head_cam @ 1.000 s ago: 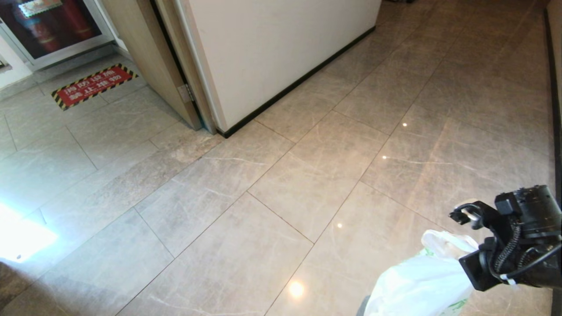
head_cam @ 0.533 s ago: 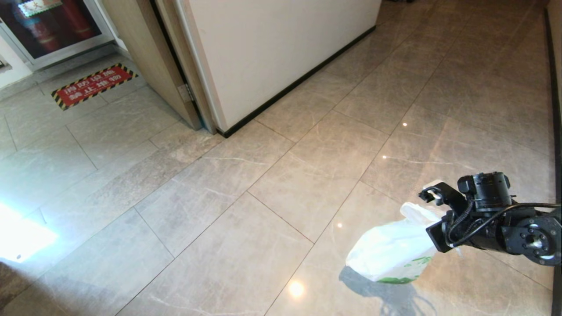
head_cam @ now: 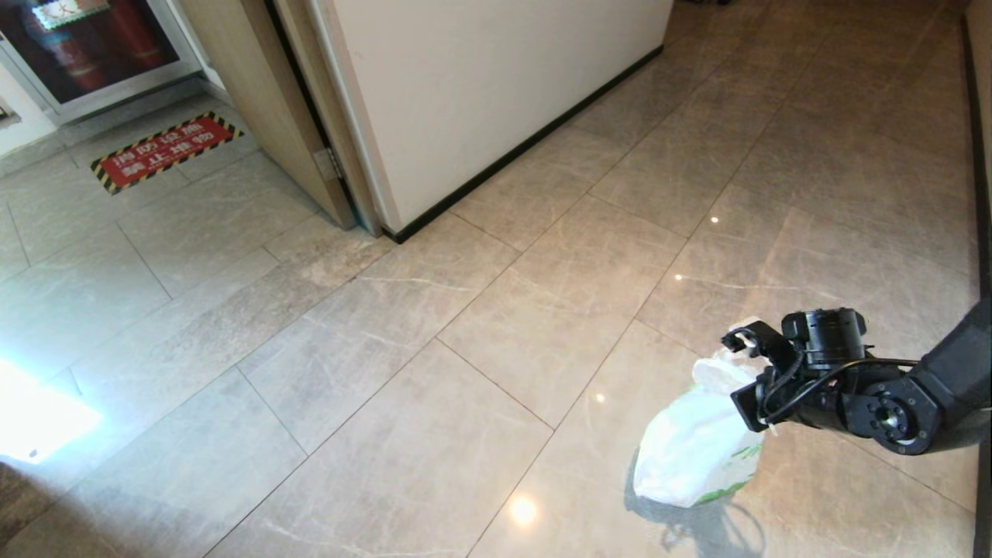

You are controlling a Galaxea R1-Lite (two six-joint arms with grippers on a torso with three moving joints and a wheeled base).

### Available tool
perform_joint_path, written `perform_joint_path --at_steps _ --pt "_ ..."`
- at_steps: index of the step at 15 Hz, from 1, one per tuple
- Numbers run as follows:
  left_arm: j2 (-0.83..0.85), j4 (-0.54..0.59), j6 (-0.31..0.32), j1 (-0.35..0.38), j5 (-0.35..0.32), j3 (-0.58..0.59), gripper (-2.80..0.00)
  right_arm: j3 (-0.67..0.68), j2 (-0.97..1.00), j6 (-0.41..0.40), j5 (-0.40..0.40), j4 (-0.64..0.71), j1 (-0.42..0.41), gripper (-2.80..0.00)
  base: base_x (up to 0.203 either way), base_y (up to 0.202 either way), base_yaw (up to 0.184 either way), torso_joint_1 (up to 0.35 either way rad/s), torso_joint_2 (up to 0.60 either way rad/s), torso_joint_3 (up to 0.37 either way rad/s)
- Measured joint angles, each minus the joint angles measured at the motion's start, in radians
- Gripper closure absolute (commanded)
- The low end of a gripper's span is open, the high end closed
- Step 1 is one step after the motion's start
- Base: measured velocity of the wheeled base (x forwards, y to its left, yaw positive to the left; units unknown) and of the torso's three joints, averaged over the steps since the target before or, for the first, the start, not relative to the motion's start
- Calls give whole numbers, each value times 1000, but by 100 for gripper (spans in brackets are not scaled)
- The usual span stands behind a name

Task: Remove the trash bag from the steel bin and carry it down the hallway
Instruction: Put the trash bag at the door

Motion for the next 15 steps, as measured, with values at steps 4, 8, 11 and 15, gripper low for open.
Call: perform_joint_path --at_steps 4,8,11,15 --pt "0 0 0 0 0 0 0 -6 101 -1 54 -154 0 0 0 0 0 0 0 0" --pt "0 0 0 0 0 0 0 -13 167 -1 64 -183 -15 0 0 0 0 0 0 0" --pt "0 0 0 0 0 0 0 -25 218 -1 82 -250 -17 0 0 0 0 0 0 0" --pt "0 0 0 0 0 0 0 -44 256 -1 102 -254 -17 0 0 0 0 0 0 0"
